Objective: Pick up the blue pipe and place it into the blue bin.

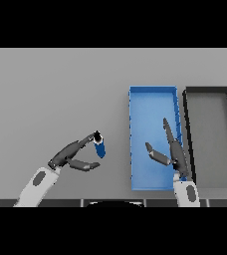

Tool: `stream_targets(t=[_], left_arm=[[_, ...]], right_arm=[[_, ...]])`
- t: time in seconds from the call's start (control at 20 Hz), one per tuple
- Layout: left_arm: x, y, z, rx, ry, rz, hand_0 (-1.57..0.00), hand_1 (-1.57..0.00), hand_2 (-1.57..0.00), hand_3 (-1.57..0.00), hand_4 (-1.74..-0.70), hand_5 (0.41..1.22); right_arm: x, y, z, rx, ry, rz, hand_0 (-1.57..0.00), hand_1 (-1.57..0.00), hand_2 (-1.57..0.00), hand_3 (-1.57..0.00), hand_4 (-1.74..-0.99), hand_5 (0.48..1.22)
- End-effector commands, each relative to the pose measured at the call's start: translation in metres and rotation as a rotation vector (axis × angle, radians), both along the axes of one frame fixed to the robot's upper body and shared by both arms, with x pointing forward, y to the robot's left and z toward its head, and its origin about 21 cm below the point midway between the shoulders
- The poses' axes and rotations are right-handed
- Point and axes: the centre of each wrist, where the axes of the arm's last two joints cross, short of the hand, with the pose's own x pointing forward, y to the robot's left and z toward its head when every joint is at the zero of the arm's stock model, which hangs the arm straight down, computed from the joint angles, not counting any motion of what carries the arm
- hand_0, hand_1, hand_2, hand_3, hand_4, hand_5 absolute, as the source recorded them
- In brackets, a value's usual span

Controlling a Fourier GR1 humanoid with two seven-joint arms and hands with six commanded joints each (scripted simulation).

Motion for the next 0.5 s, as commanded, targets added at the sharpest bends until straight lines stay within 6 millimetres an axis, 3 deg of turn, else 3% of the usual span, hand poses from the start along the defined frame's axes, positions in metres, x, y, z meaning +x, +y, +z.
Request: stream_targets(t=[0.0,0.25,0.45], left_arm=[[0.004,-0.009,-0.001,-0.018,0.005,-0.005,0.00,0.00,0.00,0.00,-1.19,0.469],[0.017,-0.028,-0.011,0.015,-0.015,-0.039,0.00,0.00,0.00,0.00,-1.13,0.462],[0.021,-0.046,-0.019,-0.082,0.001,-0.048,0.00,0.00,0.00,0.00,-1.21,0.533]], right_arm=[[0.003,0.002,0.003,0.000,0.003,-0.008,0.00,0.00,0.00,0.00,-1.218,0.612],[0.000,0.001,-0.003,-0.003,0.015,-0.015,0.00,0.00,0.00,0.00,-1.201,0.605],[0.001,-0.002,0.001,0.008,0.014,-0.010,0.00,0.00,0.00,0.00,-1.206,0.606]])
